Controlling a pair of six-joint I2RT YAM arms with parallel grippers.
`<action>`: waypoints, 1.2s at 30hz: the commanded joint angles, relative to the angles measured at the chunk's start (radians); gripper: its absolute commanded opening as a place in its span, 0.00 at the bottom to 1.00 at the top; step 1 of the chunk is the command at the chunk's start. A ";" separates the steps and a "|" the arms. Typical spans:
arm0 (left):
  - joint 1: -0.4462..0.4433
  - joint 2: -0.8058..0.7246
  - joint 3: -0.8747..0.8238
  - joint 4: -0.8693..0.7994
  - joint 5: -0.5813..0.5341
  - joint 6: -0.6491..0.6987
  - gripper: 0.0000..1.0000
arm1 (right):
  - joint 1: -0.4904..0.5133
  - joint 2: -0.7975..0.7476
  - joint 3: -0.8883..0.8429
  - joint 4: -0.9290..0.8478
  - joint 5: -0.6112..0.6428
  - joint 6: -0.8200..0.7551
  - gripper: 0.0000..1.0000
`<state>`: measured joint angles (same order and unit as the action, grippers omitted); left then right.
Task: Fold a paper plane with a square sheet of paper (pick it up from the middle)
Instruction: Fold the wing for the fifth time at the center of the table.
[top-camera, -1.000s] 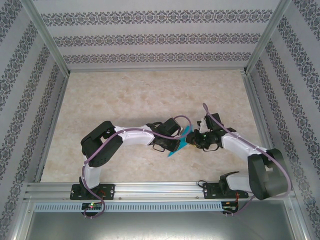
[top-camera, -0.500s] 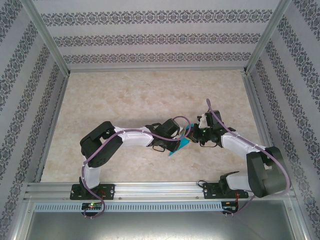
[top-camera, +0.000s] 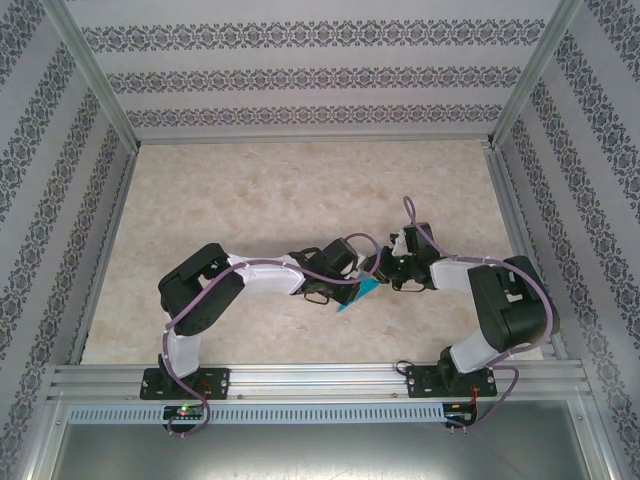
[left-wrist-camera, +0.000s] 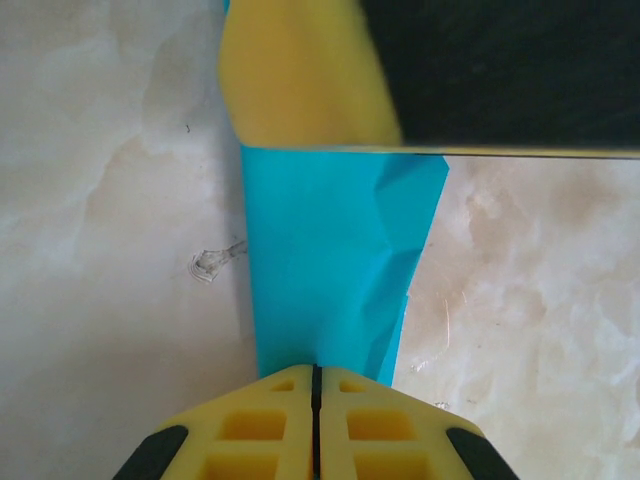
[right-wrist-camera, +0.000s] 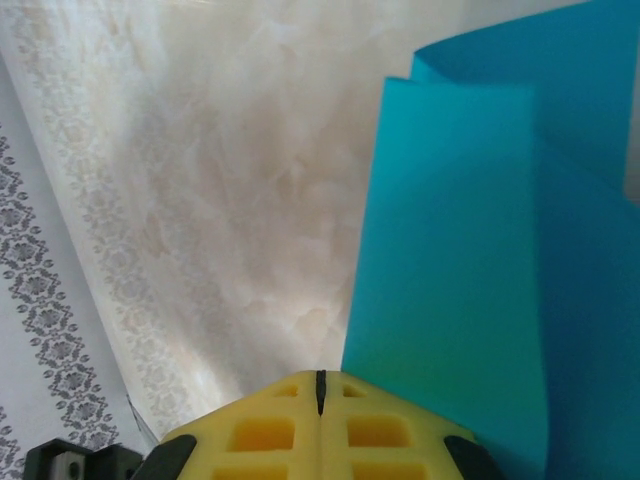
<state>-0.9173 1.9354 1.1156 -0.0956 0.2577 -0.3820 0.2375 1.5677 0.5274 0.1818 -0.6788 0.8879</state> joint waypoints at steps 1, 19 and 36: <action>-0.009 0.066 -0.065 -0.148 -0.054 0.039 0.10 | -0.004 0.040 0.009 0.028 0.016 -0.038 0.02; -0.025 -0.010 -0.108 -0.171 -0.043 0.054 0.11 | -0.015 0.129 0.028 -0.118 0.182 -0.178 0.00; -0.090 -0.059 -0.120 -0.255 -0.094 0.036 0.10 | -0.018 0.150 0.024 -0.115 0.209 -0.179 0.00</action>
<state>-0.9665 1.8786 1.0546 -0.0944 0.1513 -0.3405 0.2317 1.6585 0.5770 0.1539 -0.6861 0.7433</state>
